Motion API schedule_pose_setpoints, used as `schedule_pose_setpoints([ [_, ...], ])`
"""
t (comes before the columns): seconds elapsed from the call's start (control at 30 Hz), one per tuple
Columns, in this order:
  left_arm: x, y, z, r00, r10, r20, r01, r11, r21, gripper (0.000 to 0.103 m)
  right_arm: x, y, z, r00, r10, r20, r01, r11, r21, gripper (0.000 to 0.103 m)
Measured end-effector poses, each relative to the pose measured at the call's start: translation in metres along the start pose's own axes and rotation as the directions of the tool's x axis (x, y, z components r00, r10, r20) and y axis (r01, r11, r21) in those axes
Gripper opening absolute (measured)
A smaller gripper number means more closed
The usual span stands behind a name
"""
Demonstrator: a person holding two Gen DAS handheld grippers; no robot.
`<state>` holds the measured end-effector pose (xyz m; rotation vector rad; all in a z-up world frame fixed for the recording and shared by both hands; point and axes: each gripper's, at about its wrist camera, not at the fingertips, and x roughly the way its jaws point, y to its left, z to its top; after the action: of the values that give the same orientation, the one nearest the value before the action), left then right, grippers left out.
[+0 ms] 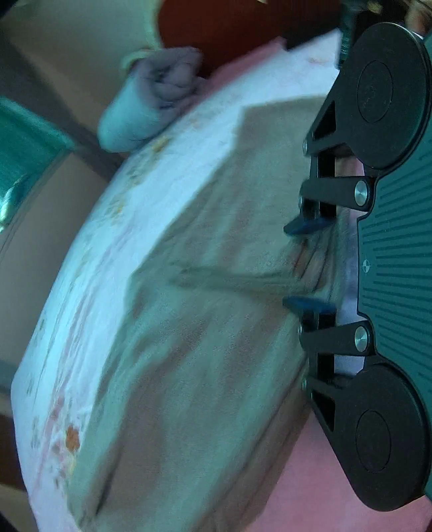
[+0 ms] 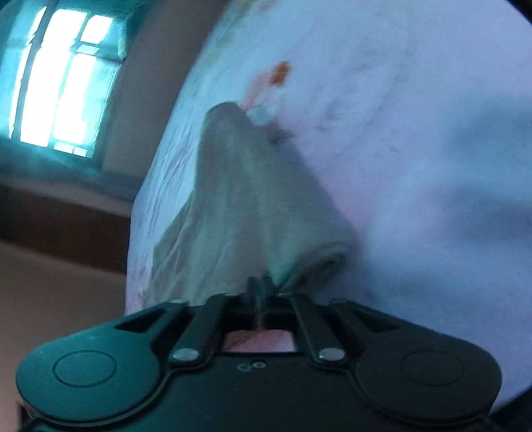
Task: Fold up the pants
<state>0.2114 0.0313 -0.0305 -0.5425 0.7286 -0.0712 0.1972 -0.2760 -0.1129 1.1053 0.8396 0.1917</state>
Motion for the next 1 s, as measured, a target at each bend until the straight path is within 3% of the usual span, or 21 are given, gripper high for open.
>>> schedule_pose_setpoints([
  [0.03,-0.014,0.008,0.004,0.999,0.003,0.049,-0.002,1.0,-0.014,0.072,-0.007,0.004,0.001,1.0,0.023,0.018,-0.023,1.0,-0.009,0.016],
  [0.07,-0.031,0.019,0.008,0.994,0.01,0.105,-0.008,1.0,-0.019,0.084,-0.015,0.01,0.0,0.998,0.04,0.047,-0.038,0.998,-0.044,0.026],
  [0.17,-0.071,0.062,0.019,0.981,0.025,0.193,-0.014,0.998,-0.057,0.085,-0.03,0.029,-0.003,0.997,0.016,0.078,-0.003,0.987,-0.162,0.035],
  [0.37,-0.101,0.164,0.031,0.97,0.062,0.235,-0.009,0.975,-0.221,0.085,-0.015,0.044,-0.019,0.999,0.001,0.05,0.01,0.978,-0.207,0.035],
  [0.5,-0.089,0.224,0.046,0.966,-0.01,0.258,0.113,0.915,-0.386,0.085,-0.005,0.052,-0.029,0.999,-0.037,0.031,0.044,0.969,-0.243,0.035],
  [0.57,-0.074,0.242,0.054,0.972,0.012,0.233,0.095,0.891,-0.444,0.085,-0.004,0.055,-0.033,0.998,-0.053,0.031,0.059,0.966,-0.251,0.036],
  [0.67,-0.052,0.272,0.061,0.973,-0.031,0.229,0.148,0.843,-0.517,0.081,-0.004,0.062,-0.035,0.997,-0.057,0.042,0.066,0.968,-0.242,0.036],
  [0.77,-0.037,0.281,0.074,0.971,-0.055,0.235,0.168,0.852,-0.496,0.081,-0.009,0.068,-0.037,0.996,-0.064,0.063,0.078,0.966,-0.245,0.036],
  [0.93,-0.02,0.274,0.083,0.961,-0.032,0.276,0.144,0.908,-0.395,0.079,-0.004,0.079,-0.043,0.993,-0.084,0.088,0.105,0.957,-0.27,0.036],
  [0.97,-0.022,0.274,0.084,0.96,-0.003,0.28,0.114,0.917,-0.382,0.048,0.0,0.082,-0.045,0.992,-0.09,0.087,0.111,0.953,-0.28,0.036],
  [1.0,-0.023,0.277,0.083,0.961,0.01,0.277,0.107,0.909,-0.403,0.046,0.005,0.086,-0.048,0.991,-0.099,0.088,0.121,0.949,-0.292,0.036],
])
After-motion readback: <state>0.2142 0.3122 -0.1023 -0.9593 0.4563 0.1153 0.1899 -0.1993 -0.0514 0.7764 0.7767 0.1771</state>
